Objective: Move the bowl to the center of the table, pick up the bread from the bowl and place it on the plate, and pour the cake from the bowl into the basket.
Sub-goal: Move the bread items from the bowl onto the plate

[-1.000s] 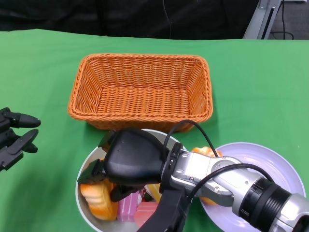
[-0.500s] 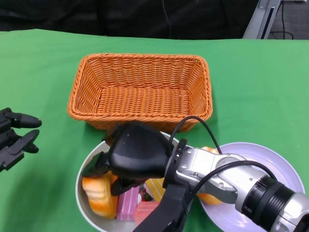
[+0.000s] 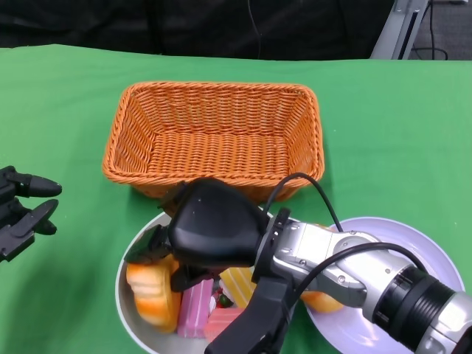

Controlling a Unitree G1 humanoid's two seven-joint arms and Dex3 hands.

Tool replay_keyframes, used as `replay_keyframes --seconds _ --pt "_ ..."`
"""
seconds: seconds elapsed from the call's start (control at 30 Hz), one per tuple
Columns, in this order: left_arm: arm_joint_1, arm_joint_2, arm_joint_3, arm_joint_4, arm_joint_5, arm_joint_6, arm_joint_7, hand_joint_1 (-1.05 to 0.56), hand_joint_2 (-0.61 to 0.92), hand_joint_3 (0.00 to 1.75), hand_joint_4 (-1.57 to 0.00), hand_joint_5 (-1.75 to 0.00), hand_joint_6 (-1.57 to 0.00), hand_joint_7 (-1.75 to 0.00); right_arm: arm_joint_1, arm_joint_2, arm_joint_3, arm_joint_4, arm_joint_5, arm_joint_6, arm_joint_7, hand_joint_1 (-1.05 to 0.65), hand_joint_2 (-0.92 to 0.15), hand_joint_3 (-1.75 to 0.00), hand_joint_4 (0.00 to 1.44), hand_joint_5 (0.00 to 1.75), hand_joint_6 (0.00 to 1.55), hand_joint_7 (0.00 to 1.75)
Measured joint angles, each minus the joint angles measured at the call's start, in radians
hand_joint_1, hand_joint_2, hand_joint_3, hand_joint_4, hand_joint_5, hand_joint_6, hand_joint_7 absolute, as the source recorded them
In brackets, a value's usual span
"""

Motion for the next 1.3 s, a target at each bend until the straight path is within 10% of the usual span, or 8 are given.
replay_keyframes --seconds 0.8,1.3 --pt "-0.003 -0.004 0.002 0.003 -0.022 0.008 -0.001 -0.29 0.92 0.18 -0.77 -1.27 -0.80 -0.97 0.096 -0.052 -0.107 -0.216 0.090 0.003 0.147 -0.53 -0.92 -0.19 0.91 1.59 1.18 0.05" --pt "-0.004 -0.004 -0.004 -0.022 0.010 0.051 0.033 -0.21 0.92 0.18 -0.78 -1.21 -0.89 -0.84 0.161 -0.079 -0.211 -0.379 0.127 0.027 0.180 -0.51 -0.92 -0.01 0.85 1.63 1.21 0.06"
